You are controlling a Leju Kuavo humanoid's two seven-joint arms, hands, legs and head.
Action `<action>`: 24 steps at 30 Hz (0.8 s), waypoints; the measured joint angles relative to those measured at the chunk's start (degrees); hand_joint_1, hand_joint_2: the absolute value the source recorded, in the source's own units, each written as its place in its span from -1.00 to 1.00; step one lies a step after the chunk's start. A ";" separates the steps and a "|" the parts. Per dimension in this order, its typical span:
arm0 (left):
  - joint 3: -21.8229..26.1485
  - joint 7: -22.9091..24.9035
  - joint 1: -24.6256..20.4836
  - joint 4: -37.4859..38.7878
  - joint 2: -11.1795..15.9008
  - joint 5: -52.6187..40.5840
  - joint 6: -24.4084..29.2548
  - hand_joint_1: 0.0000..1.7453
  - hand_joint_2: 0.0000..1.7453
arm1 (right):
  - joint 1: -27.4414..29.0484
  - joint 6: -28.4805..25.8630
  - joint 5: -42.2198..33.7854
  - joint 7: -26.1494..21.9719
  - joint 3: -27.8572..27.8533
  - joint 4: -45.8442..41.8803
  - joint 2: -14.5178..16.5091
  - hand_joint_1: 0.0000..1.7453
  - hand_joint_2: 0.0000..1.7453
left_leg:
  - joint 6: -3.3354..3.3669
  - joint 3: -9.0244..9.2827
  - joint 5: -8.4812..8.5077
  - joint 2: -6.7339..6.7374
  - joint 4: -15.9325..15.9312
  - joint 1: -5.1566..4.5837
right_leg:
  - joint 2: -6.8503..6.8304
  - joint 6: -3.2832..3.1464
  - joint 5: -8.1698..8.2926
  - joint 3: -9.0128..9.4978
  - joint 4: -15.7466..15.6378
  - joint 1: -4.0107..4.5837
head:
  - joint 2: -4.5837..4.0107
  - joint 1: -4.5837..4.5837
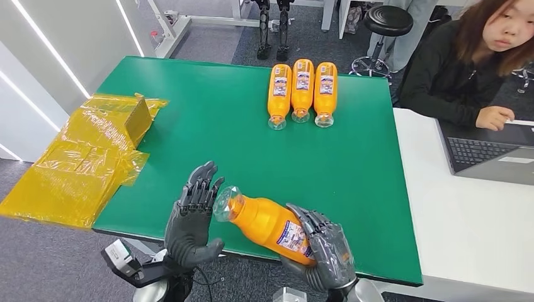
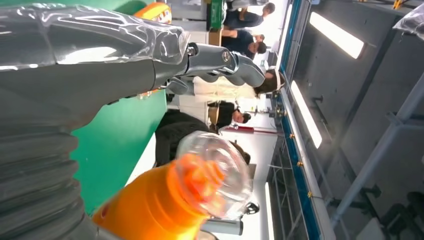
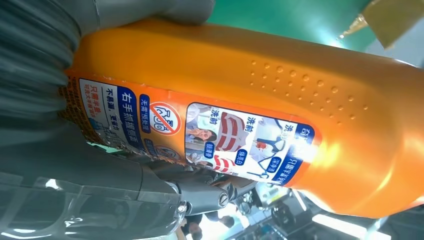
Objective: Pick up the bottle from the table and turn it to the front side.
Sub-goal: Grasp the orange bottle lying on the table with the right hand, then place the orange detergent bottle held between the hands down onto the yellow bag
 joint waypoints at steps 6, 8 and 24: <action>-1.32 0.01 -1.55 1.47 0.00 1.63 -2.50 -1.00 1.00 | 2.76 0.00 2.30 0.59 0.15 -1.60 2.85 1.00 1.00 | 0.00 0.00 0.00 0.01 -0.01 0.02 | 0.02 -0.01 0.00 -0.02 0.02 0.02 | 0.00 0.00; -1.95 0.00 -1.98 1.79 -0.02 1.79 -3.03 -1.00 1.00 | 2.90 0.27 2.34 0.43 0.36 -1.62 4.01 1.00 1.00 | -0.01 -0.01 0.00 0.01 -0.02 0.02 | 0.02 -0.01 0.00 -0.02 0.02 0.02 | 0.00 -0.01; -5.31 0.67 -3.55 1.46 0.56 4.18 -5.28 1.00 1.00 | -0.26 4.11 -3.85 -3.07 3.10 3.02 11.26 1.00 1.00 | -0.02 -0.01 0.02 0.02 -0.02 0.01 | 0.03 -0.01 0.00 -0.02 0.02 0.01 | 0.00 -0.01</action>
